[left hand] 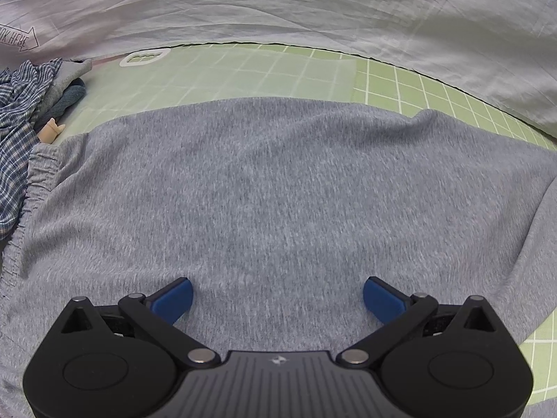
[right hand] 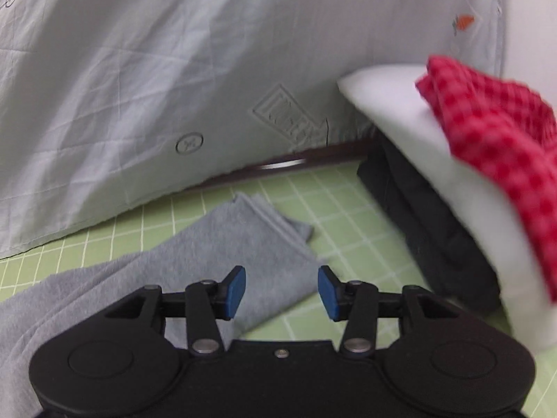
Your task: Fold clothes
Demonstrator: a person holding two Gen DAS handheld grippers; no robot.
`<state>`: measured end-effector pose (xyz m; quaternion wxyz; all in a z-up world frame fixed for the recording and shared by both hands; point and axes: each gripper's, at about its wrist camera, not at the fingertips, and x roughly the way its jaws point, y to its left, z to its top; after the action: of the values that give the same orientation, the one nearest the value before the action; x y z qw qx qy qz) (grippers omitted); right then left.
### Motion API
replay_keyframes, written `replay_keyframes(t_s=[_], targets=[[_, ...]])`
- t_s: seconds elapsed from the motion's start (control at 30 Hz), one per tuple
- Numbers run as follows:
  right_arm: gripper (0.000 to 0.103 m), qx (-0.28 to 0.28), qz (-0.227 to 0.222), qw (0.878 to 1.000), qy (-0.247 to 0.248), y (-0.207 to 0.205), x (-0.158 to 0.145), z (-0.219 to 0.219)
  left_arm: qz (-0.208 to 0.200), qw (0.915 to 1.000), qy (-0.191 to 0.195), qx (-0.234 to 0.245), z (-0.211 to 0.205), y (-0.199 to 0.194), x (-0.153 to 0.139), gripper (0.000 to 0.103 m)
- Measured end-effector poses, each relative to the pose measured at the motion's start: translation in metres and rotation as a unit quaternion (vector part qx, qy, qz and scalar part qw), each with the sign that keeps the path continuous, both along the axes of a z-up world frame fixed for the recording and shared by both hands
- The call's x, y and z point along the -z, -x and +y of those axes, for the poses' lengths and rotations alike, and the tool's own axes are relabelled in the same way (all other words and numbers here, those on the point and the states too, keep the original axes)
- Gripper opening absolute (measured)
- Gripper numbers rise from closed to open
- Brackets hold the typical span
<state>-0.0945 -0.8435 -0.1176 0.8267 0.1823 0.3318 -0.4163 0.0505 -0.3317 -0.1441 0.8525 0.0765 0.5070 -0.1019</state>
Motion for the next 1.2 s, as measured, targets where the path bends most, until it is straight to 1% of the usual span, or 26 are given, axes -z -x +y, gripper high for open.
replay_keyframes(t_s=[0.03,0.1,0.27,0.37,0.43,0.47,0.53,0.63,0.7,0.8,0.87,0.9,1.0,1.03,1.07,1.13,1.2], targets=[[0.047,0.006,-0.004,1.0,-0.019,0.003,0.008,0.002,0.001,1.0,0.0,0.002,0.0,-0.001,0.0,0.103],[0.047,0.011,-0.011,0.999,-0.037,0.004,0.016,0.006,0.004,1.0,-0.001,0.005,0.0,-0.002,0.0,0.103],[0.048,0.021,-0.023,0.999,-0.037,-0.012,0.019,0.002,0.006,1.0,-0.001,0.002,0.0,-0.003,-0.001,0.103],[0.047,0.032,-0.029,0.998,-0.048,-0.021,0.02,-0.005,0.005,1.0,-0.001,-0.001,0.0,-0.003,0.0,0.103],[0.035,0.037,-0.023,0.998,-0.056,-0.024,0.024,-0.009,0.003,1.0,0.0,-0.003,-0.001,-0.002,0.0,0.103],[0.031,0.035,-0.024,0.997,-0.058,-0.024,0.024,-0.009,0.003,1.0,0.0,-0.003,0.0,-0.002,0.0,0.103],[0.003,0.027,-0.026,0.998,-0.055,-0.02,0.023,-0.007,0.001,1.0,0.0,-0.004,0.0,-0.001,0.0,0.103],[0.002,0.01,-0.019,0.999,-0.028,-0.008,0.017,0.0,-0.002,1.0,0.001,-0.005,0.0,0.0,0.0,0.103],[0.002,0.015,-0.023,1.0,0.0,0.014,0.001,0.009,-0.003,1.0,0.001,-0.006,0.0,0.0,0.0,0.103],[0.002,0.036,-0.031,0.998,0.043,0.061,-0.026,0.025,-0.006,1.0,0.002,-0.007,0.001,0.001,0.0,0.103],[0.002,0.052,-0.004,0.998,0.045,0.087,-0.025,0.029,-0.008,0.9999,0.002,-0.008,0.001,0.002,0.0,0.103],[0.001,0.06,0.02,0.997,0.043,0.096,-0.017,0.028,-0.008,0.9999,0.003,-0.008,0.001,0.002,0.0,0.103],[0.001,0.064,0.071,0.995,0.002,0.116,0.003,0.028,-0.009,0.9999,0.003,-0.008,0.001,0.002,0.0,0.103],[0.003,0.064,0.077,0.995,-0.001,0.12,0.005,0.03,-0.009,0.9999,0.003,-0.008,0.001,0.002,0.0,0.103],[0.005,0.065,0.082,0.995,-0.002,0.123,0.005,0.032,-0.008,0.9999,0.003,-0.008,0.001,0.001,0.0,0.103],[0.024,0.066,0.085,0.994,0.004,0.126,0.004,0.035,-0.008,0.9999,0.002,-0.008,0.0,0.001,0.0,0.103],[0.031,0.07,0.082,0.994,0.02,0.123,0.0,0.034,-0.007,0.9999,0.002,-0.008,0.0,0.001,0.0,0.103]])
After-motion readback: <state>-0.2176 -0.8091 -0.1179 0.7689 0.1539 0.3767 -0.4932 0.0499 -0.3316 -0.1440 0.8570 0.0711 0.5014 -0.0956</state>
